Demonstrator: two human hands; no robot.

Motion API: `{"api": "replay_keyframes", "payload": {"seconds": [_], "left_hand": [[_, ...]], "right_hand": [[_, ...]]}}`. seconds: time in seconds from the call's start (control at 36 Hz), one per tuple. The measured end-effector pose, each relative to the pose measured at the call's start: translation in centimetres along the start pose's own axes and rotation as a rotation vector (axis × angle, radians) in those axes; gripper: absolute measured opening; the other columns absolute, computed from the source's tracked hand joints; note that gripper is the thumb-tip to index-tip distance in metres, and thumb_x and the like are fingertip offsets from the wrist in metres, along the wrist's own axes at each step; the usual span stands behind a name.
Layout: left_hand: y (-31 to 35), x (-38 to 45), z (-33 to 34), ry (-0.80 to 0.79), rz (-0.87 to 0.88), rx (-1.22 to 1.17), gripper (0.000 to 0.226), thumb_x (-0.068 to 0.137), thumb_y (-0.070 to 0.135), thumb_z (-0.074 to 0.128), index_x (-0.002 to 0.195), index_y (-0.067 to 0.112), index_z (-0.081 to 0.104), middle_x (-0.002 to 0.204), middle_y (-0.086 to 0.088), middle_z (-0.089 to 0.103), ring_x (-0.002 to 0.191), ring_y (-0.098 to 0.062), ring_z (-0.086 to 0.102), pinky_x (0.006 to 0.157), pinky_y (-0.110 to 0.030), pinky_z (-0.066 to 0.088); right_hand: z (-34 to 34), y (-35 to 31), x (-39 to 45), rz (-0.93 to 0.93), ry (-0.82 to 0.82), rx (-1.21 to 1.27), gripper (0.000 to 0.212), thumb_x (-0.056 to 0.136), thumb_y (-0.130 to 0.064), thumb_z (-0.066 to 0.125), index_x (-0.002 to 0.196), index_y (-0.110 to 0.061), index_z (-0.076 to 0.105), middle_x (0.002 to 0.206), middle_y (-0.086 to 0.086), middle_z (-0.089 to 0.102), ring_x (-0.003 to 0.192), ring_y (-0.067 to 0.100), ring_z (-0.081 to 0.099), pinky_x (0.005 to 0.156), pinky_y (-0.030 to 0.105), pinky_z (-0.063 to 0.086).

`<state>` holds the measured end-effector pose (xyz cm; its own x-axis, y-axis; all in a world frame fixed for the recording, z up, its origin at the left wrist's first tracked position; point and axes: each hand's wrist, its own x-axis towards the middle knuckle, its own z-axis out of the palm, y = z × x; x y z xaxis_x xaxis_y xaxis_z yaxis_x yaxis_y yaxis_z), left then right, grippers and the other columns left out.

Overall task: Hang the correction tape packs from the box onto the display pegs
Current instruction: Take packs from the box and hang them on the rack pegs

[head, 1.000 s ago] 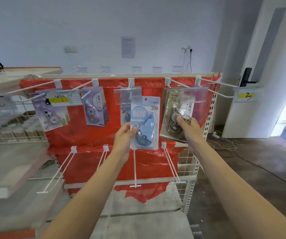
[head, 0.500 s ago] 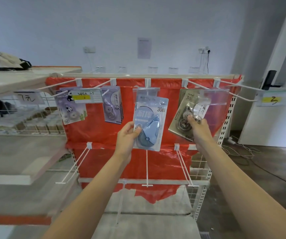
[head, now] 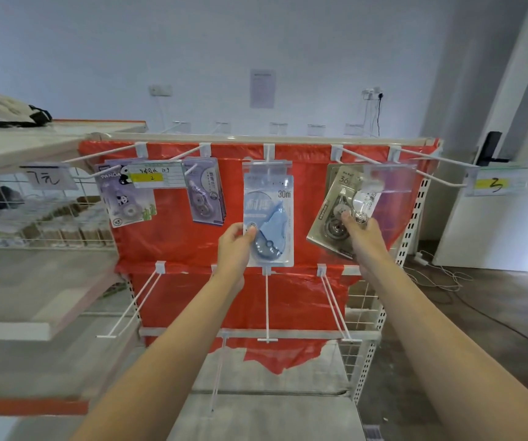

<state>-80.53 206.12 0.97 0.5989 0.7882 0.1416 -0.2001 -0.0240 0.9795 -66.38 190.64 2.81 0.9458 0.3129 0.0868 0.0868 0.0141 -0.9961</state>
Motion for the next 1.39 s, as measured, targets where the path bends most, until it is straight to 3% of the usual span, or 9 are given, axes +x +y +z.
{"api": "replay_keyframes", "payload": {"seconds": [0.14, 0.47, 0.64, 0.83, 1.0, 1.11, 1.19, 1.28, 1.39], "left_hand": [[-0.5, 0.1, 0.6, -0.058, -0.206, -0.026, 0.030, 0.098, 0.039, 0.048, 0.112, 0.015, 0.059, 0.121, -0.007, 0.063, 0.111, -0.025, 0.061, 0.074, -0.035, 0.057], [-1.6, 1.4, 1.4, -0.087, -0.126, 0.028, 0.043, 0.092, 0.038, 0.059, 0.119, 0.005, 0.057, 0.113, -0.011, 0.065, 0.099, -0.024, 0.066, 0.060, -0.024, 0.058], [-2.6, 4.8, 1.5, 0.067, -0.206, 0.050, 0.030, 0.084, 0.042, 0.069, 0.090, 0.014, 0.058, 0.108, -0.012, 0.068, 0.092, -0.023, 0.063, 0.085, -0.037, 0.053], [-2.8, 7.5, 2.5, 0.147, -0.248, 0.093, 0.037, 0.081, 0.049, 0.070, 0.085, 0.015, 0.054, 0.101, -0.007, 0.063, 0.085, -0.022, 0.060, 0.088, -0.041, 0.053], [-2.4, 9.2, 4.1, 0.215, -0.256, 0.152, 0.068, 0.080, 0.052, 0.069, 0.120, 0.001, 0.052, 0.113, -0.010, 0.057, 0.088, -0.025, 0.057, 0.055, -0.029, 0.047], [-2.6, 10.5, 4.2, 0.253, -0.278, 0.193, 0.079, 0.078, 0.053, 0.071, 0.130, -0.001, 0.047, 0.128, -0.016, 0.055, 0.118, -0.031, 0.055, 0.091, -0.039, 0.051], [-2.5, 10.8, 4.1, 0.266, -0.293, 0.211, 0.084, 0.077, 0.054, 0.072, 0.132, -0.002, 0.044, 0.129, -0.016, 0.054, 0.122, -0.031, 0.053, 0.094, -0.039, 0.050], [-2.4, 10.5, 4.1, 0.281, -0.298, 0.207, 0.085, 0.074, 0.056, 0.073, 0.130, -0.002, 0.047, 0.127, -0.015, 0.056, 0.117, -0.029, 0.057, 0.077, -0.034, 0.054], [-2.5, 9.9, 4.0, 0.273, -0.280, 0.184, 0.077, 0.073, 0.051, 0.076, 0.123, -0.002, 0.052, 0.118, -0.013, 0.060, 0.074, -0.020, 0.062, 0.042, -0.023, 0.037]], "right_hand": [[-0.3, 0.6, -1.0, 0.085, -0.097, 0.104, 0.041, 0.095, -0.036, 0.056, 0.122, -0.011, 0.037, 0.112, 0.002, 0.055, 0.082, 0.013, 0.061, 0.048, 0.027, 0.053], [-1.3, 2.6, 0.6, -0.020, -0.010, 0.042, 0.022, 0.097, -0.029, 0.055, 0.108, -0.019, 0.038, 0.110, 0.009, 0.056, 0.100, 0.022, 0.058, 0.087, 0.047, 0.053], [-1.7, 2.3, 2.5, -0.087, 0.020, -0.170, 0.032, 0.098, -0.036, 0.052, 0.115, -0.011, 0.043, 0.104, 0.004, 0.051, 0.081, 0.012, 0.051, 0.054, 0.021, 0.045], [-1.6, 1.5, 5.7, -0.063, 0.028, -0.320, 0.026, 0.097, -0.036, 0.053, 0.112, -0.015, 0.047, 0.101, 0.003, 0.052, 0.098, 0.022, 0.049, 0.082, 0.032, 0.044], [-1.3, 0.7, 7.6, -0.021, -0.033, -0.397, 0.049, 0.097, -0.038, 0.051, 0.138, -0.016, 0.036, 0.127, 0.016, 0.052, 0.101, 0.030, 0.051, 0.086, 0.038, 0.048], [-1.1, 0.3, 9.1, -0.030, -0.055, -0.459, 0.053, 0.100, -0.038, 0.045, 0.142, -0.011, 0.029, 0.134, 0.020, 0.049, 0.114, 0.035, 0.052, 0.081, 0.029, 0.034], [-0.9, 0.4, 9.5, -0.022, -0.068, -0.463, 0.054, 0.100, -0.038, 0.045, 0.143, -0.011, 0.027, 0.135, 0.022, 0.049, 0.118, 0.037, 0.051, 0.084, 0.032, 0.037], [-0.7, 1.0, 9.4, -0.044, -0.074, -0.461, 0.054, 0.100, -0.037, 0.045, 0.140, -0.007, 0.027, 0.132, 0.024, 0.050, 0.118, 0.039, 0.051, 0.088, 0.034, 0.038], [-0.2, 1.3, 9.3, -0.044, -0.063, -0.459, 0.055, 0.101, -0.037, 0.043, 0.136, 0.003, 0.027, 0.132, 0.030, 0.048, 0.119, 0.041, 0.050, 0.083, 0.033, 0.036]]}}
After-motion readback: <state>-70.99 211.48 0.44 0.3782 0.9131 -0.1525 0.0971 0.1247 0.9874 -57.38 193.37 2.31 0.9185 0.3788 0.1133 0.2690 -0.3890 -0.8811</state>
